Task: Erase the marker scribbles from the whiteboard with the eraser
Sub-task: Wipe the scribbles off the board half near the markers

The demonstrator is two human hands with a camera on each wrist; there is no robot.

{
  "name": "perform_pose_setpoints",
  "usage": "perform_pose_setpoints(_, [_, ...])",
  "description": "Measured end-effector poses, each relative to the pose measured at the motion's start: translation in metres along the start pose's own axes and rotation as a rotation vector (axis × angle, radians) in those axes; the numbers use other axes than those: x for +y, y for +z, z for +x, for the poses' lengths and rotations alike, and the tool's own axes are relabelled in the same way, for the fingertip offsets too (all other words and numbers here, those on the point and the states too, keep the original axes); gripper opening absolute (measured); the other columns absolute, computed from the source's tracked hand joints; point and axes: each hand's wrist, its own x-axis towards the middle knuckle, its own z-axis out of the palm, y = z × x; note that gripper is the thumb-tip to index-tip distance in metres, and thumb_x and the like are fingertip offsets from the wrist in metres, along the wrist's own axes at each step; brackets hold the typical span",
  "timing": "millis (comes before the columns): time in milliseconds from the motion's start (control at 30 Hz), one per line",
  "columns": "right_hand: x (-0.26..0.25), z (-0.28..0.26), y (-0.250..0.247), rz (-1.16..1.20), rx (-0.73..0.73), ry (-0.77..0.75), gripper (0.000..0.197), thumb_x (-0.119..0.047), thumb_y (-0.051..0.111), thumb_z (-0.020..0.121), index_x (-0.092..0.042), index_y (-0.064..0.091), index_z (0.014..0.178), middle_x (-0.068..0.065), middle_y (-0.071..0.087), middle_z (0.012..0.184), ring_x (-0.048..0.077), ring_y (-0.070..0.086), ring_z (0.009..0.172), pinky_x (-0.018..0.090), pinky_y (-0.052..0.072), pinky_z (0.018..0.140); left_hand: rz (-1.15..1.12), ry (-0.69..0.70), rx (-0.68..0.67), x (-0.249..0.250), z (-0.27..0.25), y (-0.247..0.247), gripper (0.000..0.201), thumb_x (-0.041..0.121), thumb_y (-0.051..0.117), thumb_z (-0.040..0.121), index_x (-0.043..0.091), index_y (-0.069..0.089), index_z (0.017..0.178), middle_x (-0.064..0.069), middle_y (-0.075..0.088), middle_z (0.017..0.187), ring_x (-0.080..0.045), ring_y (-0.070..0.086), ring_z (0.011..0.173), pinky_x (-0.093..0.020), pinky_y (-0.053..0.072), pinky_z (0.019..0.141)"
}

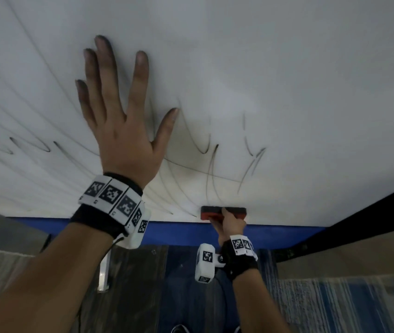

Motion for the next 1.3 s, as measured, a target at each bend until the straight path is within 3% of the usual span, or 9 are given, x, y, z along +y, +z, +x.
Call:
perform_pose_setpoints(133, [-0.045,-0.059,0.011,-0.030,0.054,-0.557,0.041,-0.004,0.066,0.094,-0.013,0.035,0.119,0.016,0.048,0.132,0.033,0.057,0.118,0.050,0.055,0.099,-0.025,-0.013,-0.012,0.001,-0.001,0.002,0.070,0.049,0.055,0.101,0.009,0.033,0.154,-0.038,0.025,0.156,-0.052,0.022,0.148,-0.063,0.017,0.121])
perform_pose_setpoints(267, [-0.074,-0.152,0.046,-0.247,-0.089,-1.301,0.040,-0.015,0.074,0.090,-0.014,0.046,0.117,0.008,0.046,0.118,0.027,0.054,0.104,0.034,0.054,0.082,-0.049,-0.018,-0.024,0.001,-0.005,0.003,0.069,0.046,0.056,0.101,0.011,0.030,0.155,-0.036,0.024,0.158,-0.051,0.021,0.149,-0.064,0.017,0.121])
perform_pose_setpoints(367, [-0.084,-0.189,0.070,-0.541,-0.076,-1.573,0.039,-0.025,0.079,0.086,-0.011,0.054,0.113,0.009,0.046,0.113,0.020,0.049,0.099,0.017,0.037,0.068,-0.037,0.008,-0.013,-0.004,-0.006,0.005,0.069,0.046,0.057,0.101,0.012,0.032,0.155,-0.035,0.026,0.157,-0.049,0.023,0.148,-0.062,0.017,0.122])
perform_pose_setpoints(467, [-0.080,-0.165,0.061,-0.506,-0.052,-1.513,0.041,-0.021,0.079,0.086,-0.007,0.055,0.115,0.014,0.048,0.116,0.025,0.050,0.102,0.023,0.042,0.077,-0.029,0.034,0.001,-0.009,-0.007,0.008,0.069,0.046,0.059,0.100,0.014,0.033,0.155,-0.031,0.028,0.158,-0.045,0.023,0.149,-0.059,0.017,0.123])
perform_pose_setpoints(633, [-0.050,-0.096,0.015,-0.197,0.053,-0.939,0.048,-0.019,0.068,0.093,-0.004,0.039,0.129,0.015,0.047,0.127,0.034,0.055,0.111,0.058,0.053,0.094,-0.039,0.063,0.003,-0.012,-0.010,0.008,0.069,0.045,0.060,0.100,0.017,0.030,0.155,-0.025,0.023,0.160,-0.041,0.021,0.150,-0.056,0.013,0.125])
perform_pose_setpoints(767, [-0.057,-0.109,0.031,-0.064,0.069,-0.835,0.039,-0.006,0.065,0.096,-0.007,0.039,0.125,0.012,0.047,0.126,0.029,0.056,0.110,0.039,0.057,0.093,-0.042,0.087,-0.007,-0.016,-0.011,0.008,0.068,0.045,0.060,0.100,0.017,0.032,0.154,-0.027,0.028,0.159,-0.041,0.024,0.149,-0.056,0.015,0.124])
perform_pose_setpoints(1000, [-0.063,-0.146,0.053,-0.246,-0.144,-1.339,0.045,-0.011,0.079,0.086,-0.016,0.046,0.116,0.006,0.041,0.112,-0.009,0.048,0.098,0.008,0.044,0.078,-0.046,0.091,-0.026,-0.018,-0.016,0.006,0.063,0.044,0.060,0.100,0.015,0.037,0.152,-0.029,0.032,0.156,-0.043,0.028,0.147,-0.057,0.019,0.123])
perform_pose_setpoints(1200, [0.015,-0.057,0.027,-0.244,-0.034,-0.908,0.046,-0.002,0.066,0.095,-0.003,0.037,0.131,0.011,0.042,0.124,0.026,0.053,0.107,0.038,0.055,0.093,-0.056,0.098,-0.031,-0.019,-0.021,0.007,0.062,0.041,0.061,0.100,0.013,0.040,0.151,-0.030,0.032,0.156,-0.044,0.028,0.148,-0.057,0.021,0.123])
perform_pose_setpoints(1300, [0.053,-0.015,0.025,-0.214,0.053,-0.635,0.050,0.006,0.058,0.097,0.007,0.029,0.137,0.011,0.038,0.129,0.025,0.048,0.112,0.033,0.045,0.104,-0.043,0.126,-0.007,-0.025,-0.023,0.013,0.062,0.042,0.063,0.099,0.013,0.041,0.149,-0.031,0.035,0.154,-0.044,0.030,0.146,-0.058,0.022,0.122])
